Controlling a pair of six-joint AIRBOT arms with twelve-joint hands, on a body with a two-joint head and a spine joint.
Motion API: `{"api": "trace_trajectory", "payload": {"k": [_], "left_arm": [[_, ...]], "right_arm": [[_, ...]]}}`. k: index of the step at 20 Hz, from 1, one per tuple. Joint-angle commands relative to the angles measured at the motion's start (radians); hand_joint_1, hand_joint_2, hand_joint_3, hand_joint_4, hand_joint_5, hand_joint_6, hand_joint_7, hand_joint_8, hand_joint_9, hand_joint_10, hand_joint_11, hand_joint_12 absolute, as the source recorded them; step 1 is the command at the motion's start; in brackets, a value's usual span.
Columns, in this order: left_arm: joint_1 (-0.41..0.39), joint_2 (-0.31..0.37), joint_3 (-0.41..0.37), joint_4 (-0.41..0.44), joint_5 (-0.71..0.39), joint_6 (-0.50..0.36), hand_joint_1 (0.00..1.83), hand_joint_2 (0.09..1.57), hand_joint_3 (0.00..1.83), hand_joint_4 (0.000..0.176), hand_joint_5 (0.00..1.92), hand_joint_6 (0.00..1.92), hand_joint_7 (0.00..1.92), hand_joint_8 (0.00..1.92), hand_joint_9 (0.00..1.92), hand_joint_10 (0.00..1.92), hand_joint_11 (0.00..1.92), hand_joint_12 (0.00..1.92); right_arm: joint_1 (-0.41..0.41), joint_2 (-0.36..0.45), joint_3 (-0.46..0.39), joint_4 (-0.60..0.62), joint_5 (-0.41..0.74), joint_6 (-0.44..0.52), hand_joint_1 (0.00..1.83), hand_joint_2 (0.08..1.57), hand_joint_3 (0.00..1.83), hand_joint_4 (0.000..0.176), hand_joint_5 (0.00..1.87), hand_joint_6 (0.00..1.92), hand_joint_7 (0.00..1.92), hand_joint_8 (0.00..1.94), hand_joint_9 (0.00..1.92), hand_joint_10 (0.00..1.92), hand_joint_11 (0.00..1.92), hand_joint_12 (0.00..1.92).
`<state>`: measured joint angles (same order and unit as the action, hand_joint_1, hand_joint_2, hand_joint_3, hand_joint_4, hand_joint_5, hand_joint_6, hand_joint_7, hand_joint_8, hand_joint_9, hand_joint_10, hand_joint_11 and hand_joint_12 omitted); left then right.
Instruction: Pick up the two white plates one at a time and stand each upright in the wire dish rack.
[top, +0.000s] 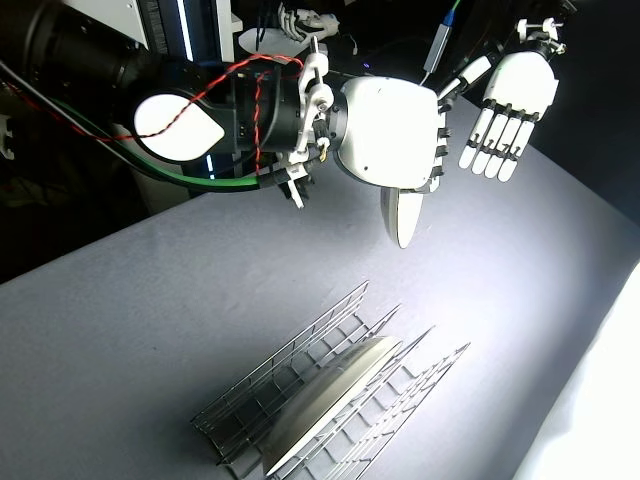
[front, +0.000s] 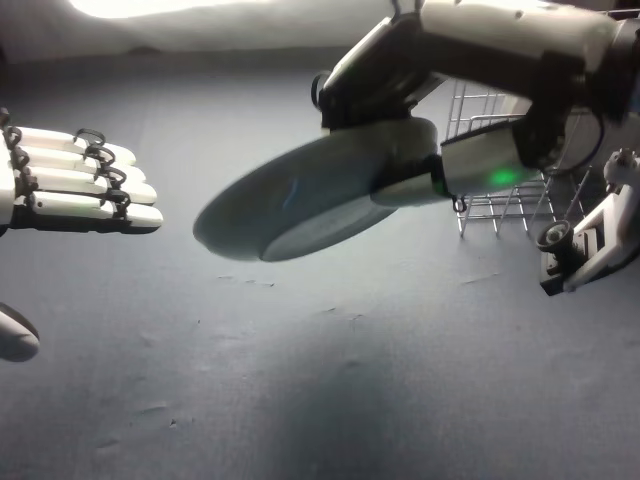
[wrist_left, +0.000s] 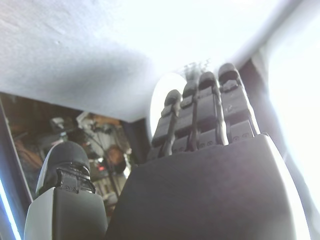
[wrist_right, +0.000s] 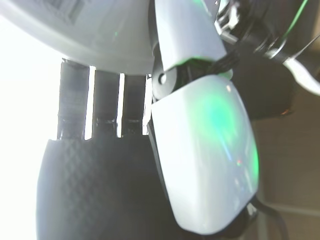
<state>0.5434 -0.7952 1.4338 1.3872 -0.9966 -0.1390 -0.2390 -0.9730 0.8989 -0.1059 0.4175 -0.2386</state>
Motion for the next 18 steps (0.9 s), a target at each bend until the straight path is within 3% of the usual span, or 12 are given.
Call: {"api": "trace_trajectory", "payload": {"k": [1,3,4,5,6,11,18], "left_arm": [[-0.006,0.004,0.011,-0.070,-0.041,-0.001,0.00,1.08,0.00,0.000,0.00,0.00,0.00,0.00,0.00,0.00,0.00,0.00],[-0.005,-0.004,0.026,-0.070,-0.041,-0.001,0.00,1.08,0.00,0.000,0.00,0.00,0.00,0.00,0.00,0.00,0.00,0.00],[-0.005,-0.009,0.034,-0.070,-0.040,-0.001,0.00,1.09,0.01,0.000,0.00,0.00,0.00,0.00,0.00,0.00,0.00,0.00],[-0.003,-0.011,0.039,-0.070,-0.037,-0.002,0.00,1.08,0.00,0.000,0.00,0.00,0.00,0.00,0.00,0.00,0.00,0.00],[-0.003,-0.013,0.042,-0.070,-0.033,-0.004,0.00,1.07,0.00,0.000,0.00,0.00,0.00,0.00,0.00,0.00,0.00,0.00],[-0.005,-0.014,0.045,-0.068,-0.033,-0.017,0.00,1.07,0.00,0.000,0.00,0.00,0.00,0.00,0.00,0.00,0.00,0.00],[-0.019,-0.016,0.037,-0.035,-0.029,-0.039,0.00,1.08,0.00,0.000,0.00,0.00,0.00,0.00,0.00,0.00,0.00,0.00]], "right_arm": [[0.027,0.014,-0.004,0.047,0.149,0.023,1.49,1.10,0.00,0.000,0.96,1.00,0.88,0.92,0.94,0.98,0.94,1.40],[0.041,0.034,-0.007,0.092,0.135,0.025,1.49,1.10,0.00,0.000,0.95,1.01,0.87,0.92,0.94,0.99,0.94,1.40],[0.051,0.045,-0.007,0.127,0.123,0.027,1.40,1.11,0.00,0.000,0.98,1.03,0.89,0.95,0.96,1.05,0.96,1.01],[0.059,0.051,-0.007,0.153,0.114,0.027,1.47,1.09,0.00,0.000,0.98,0.96,0.90,0.92,0.97,0.99,0.92,1.33],[0.064,0.060,-0.007,0.167,0.111,0.028,1.49,1.09,0.00,0.000,0.97,0.98,0.88,0.97,0.97,0.95,0.91,1.38],[0.068,0.096,-0.007,0.204,0.095,0.028,1.49,1.09,0.00,0.000,0.94,1.00,0.91,0.86,0.98,0.96,0.94,1.42],[0.068,0.147,-0.005,0.215,0.074,0.027,1.48,1.11,0.00,0.000,0.92,1.06,0.87,0.91,0.93,1.01,0.93,1.44]]}}
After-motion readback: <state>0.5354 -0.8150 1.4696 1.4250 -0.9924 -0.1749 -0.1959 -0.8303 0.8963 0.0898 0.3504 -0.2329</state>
